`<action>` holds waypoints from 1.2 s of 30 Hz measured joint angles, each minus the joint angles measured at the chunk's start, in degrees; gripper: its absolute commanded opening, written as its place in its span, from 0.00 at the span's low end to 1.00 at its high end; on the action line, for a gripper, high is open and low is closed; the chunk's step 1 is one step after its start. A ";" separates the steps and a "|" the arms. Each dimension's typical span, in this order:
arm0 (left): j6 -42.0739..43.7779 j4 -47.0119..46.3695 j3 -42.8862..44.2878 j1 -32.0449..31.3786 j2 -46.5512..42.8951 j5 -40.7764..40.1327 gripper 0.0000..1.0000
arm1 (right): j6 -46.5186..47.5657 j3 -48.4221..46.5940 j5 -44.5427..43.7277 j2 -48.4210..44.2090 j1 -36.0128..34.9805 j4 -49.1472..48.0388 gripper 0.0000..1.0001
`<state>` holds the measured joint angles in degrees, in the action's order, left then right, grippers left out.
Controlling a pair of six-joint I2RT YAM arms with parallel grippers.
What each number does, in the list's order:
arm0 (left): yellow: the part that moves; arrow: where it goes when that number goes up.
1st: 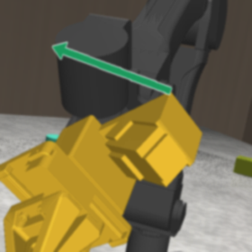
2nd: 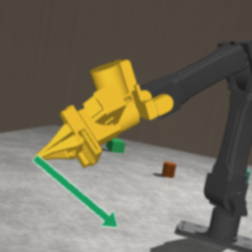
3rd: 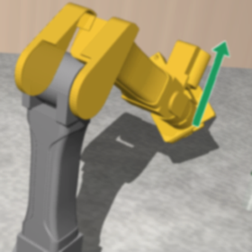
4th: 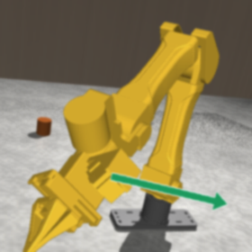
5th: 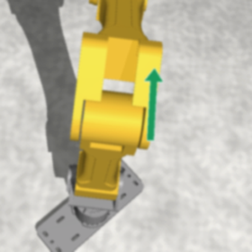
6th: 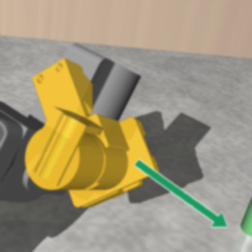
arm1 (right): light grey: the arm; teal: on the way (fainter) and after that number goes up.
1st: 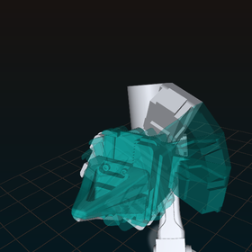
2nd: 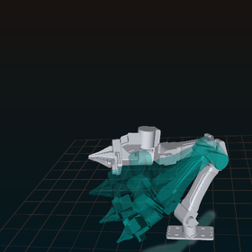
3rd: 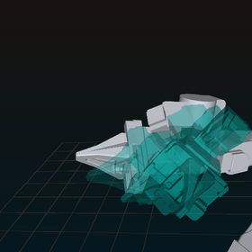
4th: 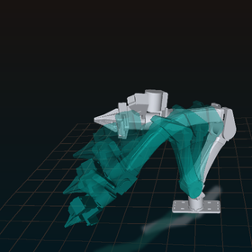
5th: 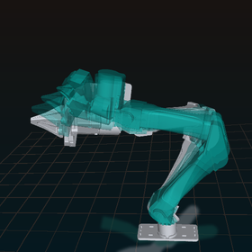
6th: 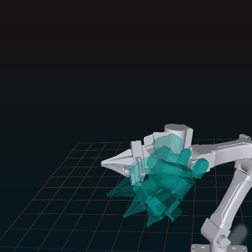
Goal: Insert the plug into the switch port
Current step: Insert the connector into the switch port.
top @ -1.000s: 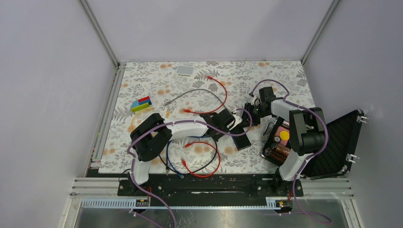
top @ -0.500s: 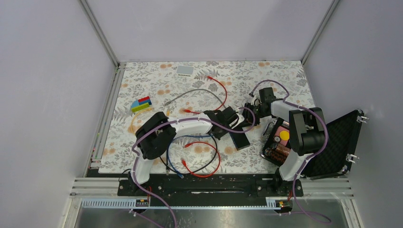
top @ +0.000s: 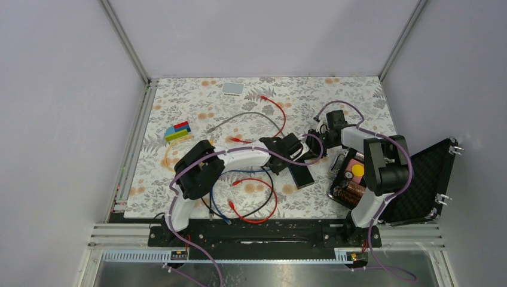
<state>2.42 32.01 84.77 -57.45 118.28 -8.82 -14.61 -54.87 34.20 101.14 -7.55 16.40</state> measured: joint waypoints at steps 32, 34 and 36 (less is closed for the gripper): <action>12.90 -31.41 -22.53 0.90 -9.81 3.13 0.00 | 3.87 -3.06 5.95 4.76 0.94 1.25 0.45; 13.66 -32.09 -22.77 1.09 -9.81 3.54 0.00 | 4.31 -3.43 5.88 4.94 0.83 1.53 0.44; 14.32 -33.51 -23.45 1.33 -9.81 3.93 0.00 | 5.03 -4.52 5.79 5.60 0.61 2.58 0.44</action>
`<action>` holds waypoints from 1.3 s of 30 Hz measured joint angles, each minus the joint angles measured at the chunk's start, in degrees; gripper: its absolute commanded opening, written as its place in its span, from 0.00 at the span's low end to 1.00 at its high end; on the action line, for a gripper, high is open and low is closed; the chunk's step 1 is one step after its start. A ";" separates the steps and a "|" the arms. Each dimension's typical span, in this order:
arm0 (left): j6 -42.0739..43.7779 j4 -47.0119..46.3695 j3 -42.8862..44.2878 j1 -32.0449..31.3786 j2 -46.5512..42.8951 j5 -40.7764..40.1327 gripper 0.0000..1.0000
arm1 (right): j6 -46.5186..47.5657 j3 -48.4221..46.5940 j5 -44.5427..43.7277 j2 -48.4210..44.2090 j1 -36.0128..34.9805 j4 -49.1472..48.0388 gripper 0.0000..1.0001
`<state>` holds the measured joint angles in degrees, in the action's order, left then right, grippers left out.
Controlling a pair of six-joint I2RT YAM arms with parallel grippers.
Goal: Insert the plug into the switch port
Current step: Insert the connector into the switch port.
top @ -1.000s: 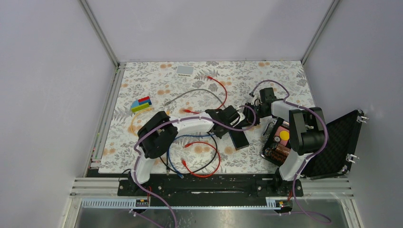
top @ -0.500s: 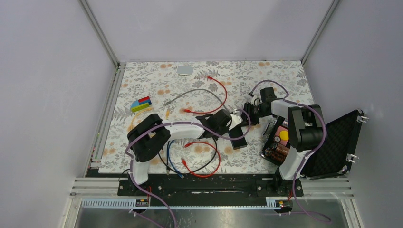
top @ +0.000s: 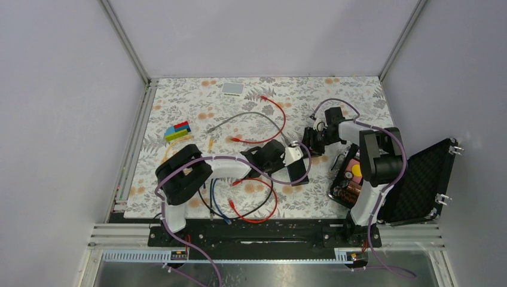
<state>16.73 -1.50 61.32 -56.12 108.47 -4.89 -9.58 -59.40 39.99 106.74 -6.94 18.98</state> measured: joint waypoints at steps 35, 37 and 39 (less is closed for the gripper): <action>7.50 -12.11 -6.23 6.45 -0.83 9.18 0.00 | 5.20 -11.67 -2.73 6.03 -3.61 13.31 0.56; 7.52 -12.37 -6.43 6.38 -0.85 9.16 0.00 | 5.73 -12.63 -3.10 6.03 -3.61 14.25 0.57; 7.52 -12.39 -6.45 6.36 -0.87 9.16 0.00 | 6.10 -13.86 -3.91 6.03 -3.61 15.39 0.58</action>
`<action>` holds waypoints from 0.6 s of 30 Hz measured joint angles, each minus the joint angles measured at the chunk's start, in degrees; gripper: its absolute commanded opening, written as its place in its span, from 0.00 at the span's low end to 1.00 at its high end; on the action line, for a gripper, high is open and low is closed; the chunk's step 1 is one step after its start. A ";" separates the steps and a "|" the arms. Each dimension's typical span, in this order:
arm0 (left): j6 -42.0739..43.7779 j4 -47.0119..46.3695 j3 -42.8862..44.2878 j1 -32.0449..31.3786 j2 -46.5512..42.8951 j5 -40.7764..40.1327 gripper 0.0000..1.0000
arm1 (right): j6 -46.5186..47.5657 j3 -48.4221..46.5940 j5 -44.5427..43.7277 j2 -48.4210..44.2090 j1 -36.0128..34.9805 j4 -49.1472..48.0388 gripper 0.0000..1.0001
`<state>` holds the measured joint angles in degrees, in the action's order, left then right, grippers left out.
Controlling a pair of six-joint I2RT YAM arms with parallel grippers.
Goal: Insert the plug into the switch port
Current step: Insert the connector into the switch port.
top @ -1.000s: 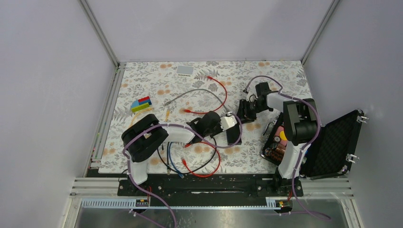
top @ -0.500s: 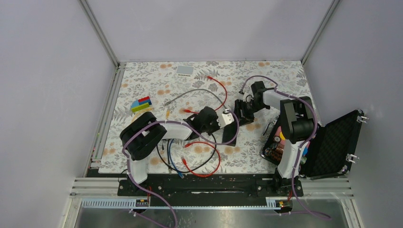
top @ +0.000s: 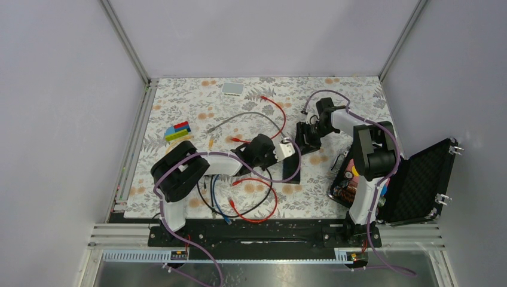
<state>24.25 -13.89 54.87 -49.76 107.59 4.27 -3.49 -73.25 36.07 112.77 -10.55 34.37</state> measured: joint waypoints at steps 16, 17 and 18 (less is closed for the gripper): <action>-0.07 -0.87 -2.08 -1.27 -1.36 0.09 0.00 | 0.61 -2.64 -1.22 0.02 -0.07 2.84 0.54; -0.07 -1.11 -2.27 -1.33 -1.42 0.09 0.00 | 0.61 -2.75 -1.20 0.11 -0.13 3.02 0.54; -0.07 -1.31 -2.43 -1.40 -1.46 0.07 0.00 | 0.63 -2.84 -1.18 0.24 -0.17 3.08 0.54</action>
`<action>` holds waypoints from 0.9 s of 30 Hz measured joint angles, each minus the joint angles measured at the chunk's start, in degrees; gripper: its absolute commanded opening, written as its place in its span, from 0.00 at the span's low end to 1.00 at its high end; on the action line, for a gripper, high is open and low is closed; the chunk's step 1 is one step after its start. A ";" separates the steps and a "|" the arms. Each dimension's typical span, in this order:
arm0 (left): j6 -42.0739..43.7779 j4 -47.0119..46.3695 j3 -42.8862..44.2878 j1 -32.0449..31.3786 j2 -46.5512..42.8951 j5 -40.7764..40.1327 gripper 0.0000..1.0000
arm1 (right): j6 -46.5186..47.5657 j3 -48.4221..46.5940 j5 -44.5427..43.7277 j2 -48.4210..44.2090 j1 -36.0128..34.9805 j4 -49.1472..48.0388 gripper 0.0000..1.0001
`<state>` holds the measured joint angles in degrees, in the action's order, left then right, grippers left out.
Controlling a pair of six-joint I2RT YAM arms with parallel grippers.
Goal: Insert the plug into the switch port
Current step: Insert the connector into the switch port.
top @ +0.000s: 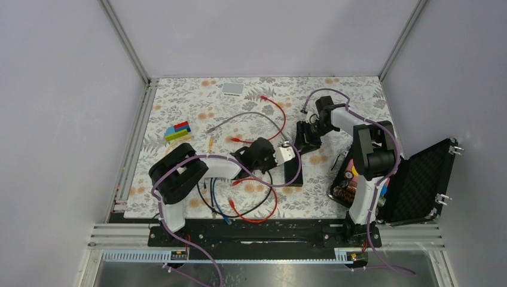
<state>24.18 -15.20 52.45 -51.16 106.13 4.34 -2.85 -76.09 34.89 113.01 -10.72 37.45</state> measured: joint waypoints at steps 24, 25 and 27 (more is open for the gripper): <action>0.85 2.58 -0.04 -0.94 -1.05 -2.45 0.00 | 3.43 -1.44 -1.44 1.49 -1.90 0.44 0.49; 0.90 2.80 0.07 -0.98 -1.05 -2.64 0.00 | 3.89 -1.64 -1.42 1.49 -2.01 0.42 0.49; 1.44 3.41 0.31 -1.03 -1.05 -3.02 0.00 | 5.27 -1.75 -1.46 1.49 -2.34 0.39 0.49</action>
<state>25.63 -11.79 52.75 -52.18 105.08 1.32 2.42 -77.84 33.43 114.50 -13.06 37.85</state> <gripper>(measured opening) 0.066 0.491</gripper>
